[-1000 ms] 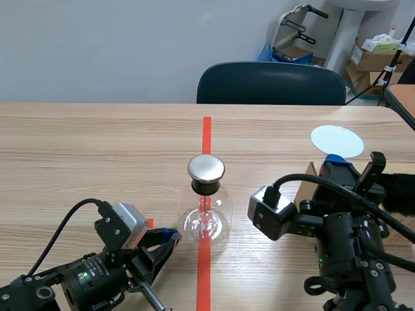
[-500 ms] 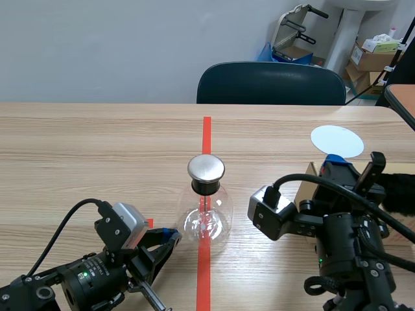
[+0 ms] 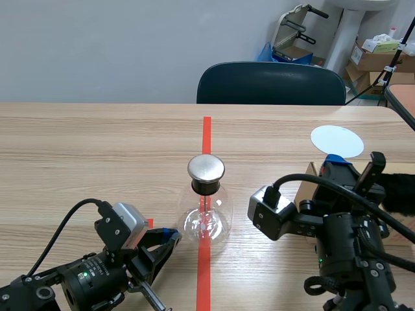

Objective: Do the electroscope experiment

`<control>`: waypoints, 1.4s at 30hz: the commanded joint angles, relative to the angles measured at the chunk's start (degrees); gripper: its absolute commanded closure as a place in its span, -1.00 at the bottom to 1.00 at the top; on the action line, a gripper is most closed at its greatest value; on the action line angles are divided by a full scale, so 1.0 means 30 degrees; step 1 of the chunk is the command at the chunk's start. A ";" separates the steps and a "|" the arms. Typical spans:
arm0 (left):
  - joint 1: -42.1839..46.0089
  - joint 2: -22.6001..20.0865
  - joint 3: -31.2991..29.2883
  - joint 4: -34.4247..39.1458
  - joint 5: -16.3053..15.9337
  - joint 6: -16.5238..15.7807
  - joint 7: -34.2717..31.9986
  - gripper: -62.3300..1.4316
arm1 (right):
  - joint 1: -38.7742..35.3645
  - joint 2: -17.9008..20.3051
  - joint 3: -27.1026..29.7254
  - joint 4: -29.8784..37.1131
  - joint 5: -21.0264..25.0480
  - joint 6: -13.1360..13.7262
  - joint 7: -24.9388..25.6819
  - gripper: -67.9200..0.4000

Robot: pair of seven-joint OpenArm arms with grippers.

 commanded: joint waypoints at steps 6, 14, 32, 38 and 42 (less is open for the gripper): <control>-0.0044 0.0036 -0.0160 0.0211 -0.0044 -0.0044 -0.0248 0.86 | 0.0175 0.0051 0.0022 0.0423 -0.0066 -0.0277 -0.0066 0.96; -0.0044 -0.0073 -0.0160 0.0219 -0.0044 -0.0058 -0.0255 0.86 | 0.0175 0.0051 0.0022 0.0423 -0.0066 -0.0277 -0.0066 0.96; 0.0423 -0.1953 -0.0146 0.5304 -0.0561 -0.1013 0.0699 0.87 | -0.2412 0.0051 0.2477 0.0444 0.1362 -0.4546 0.7271 0.96; 0.0423 -0.2208 0.0211 0.5770 -0.0561 -0.1013 0.1151 0.87 | -0.4284 0.0051 0.5260 0.0430 0.4539 -0.4546 1.2852 0.96; 0.0423 -0.2747 0.0670 0.6258 -0.0561 -0.1005 0.1173 0.87 | -0.4262 -0.0036 0.6761 0.0233 0.6615 -0.4546 1.5293 0.96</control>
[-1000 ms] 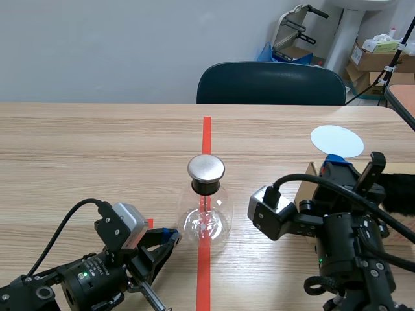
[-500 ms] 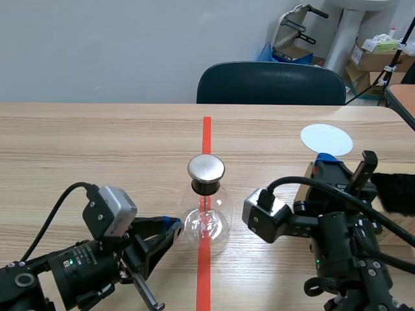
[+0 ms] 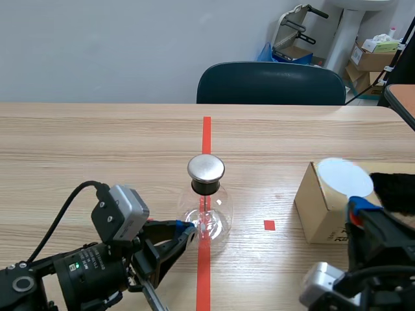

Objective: Do the electroscope experiment

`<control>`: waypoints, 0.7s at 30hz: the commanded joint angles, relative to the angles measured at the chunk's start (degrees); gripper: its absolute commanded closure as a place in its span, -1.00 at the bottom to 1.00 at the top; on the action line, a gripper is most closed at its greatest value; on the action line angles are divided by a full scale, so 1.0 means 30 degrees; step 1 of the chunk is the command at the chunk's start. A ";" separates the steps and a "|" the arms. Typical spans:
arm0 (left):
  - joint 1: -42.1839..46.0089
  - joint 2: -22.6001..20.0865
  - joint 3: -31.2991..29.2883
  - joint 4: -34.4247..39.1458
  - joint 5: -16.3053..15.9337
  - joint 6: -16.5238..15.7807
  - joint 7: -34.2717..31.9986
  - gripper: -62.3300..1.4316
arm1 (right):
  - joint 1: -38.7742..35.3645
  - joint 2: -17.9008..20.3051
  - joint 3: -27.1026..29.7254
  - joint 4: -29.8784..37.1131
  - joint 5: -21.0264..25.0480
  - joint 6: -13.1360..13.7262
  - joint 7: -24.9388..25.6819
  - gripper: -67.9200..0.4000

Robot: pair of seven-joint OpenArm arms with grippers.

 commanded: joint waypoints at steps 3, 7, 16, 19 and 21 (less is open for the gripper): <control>0.0044 -0.0430 0.0379 0.0867 -0.0066 -0.0036 -0.0313 0.87 | 0.0627 -0.0044 0.0860 -0.0211 0.0882 -0.1136 0.1581 0.96; 0.0051 -0.1027 0.0947 0.1362 -0.0073 -0.0044 -0.0328 0.87 | 0.1086 -0.0044 0.1435 -0.1290 0.1326 -0.1136 0.2710 0.96; 0.0051 -0.1880 0.1348 0.2798 0.0117 -0.0131 -0.1122 0.36 | 0.2710 -0.0044 0.1515 -0.3308 0.1275 -0.1136 0.2761 0.96; 0.0044 -0.2091 0.1341 0.3388 0.0321 -0.0175 -0.2033 0.23 | 0.2929 -0.0044 0.1515 -0.3752 0.0816 -0.1136 0.2616 0.96; 0.0036 -0.2178 0.1341 0.3847 0.0313 -0.0168 -0.2047 0.23 | 0.2994 -0.0036 0.1581 -0.4022 0.0386 -0.1136 0.2463 0.96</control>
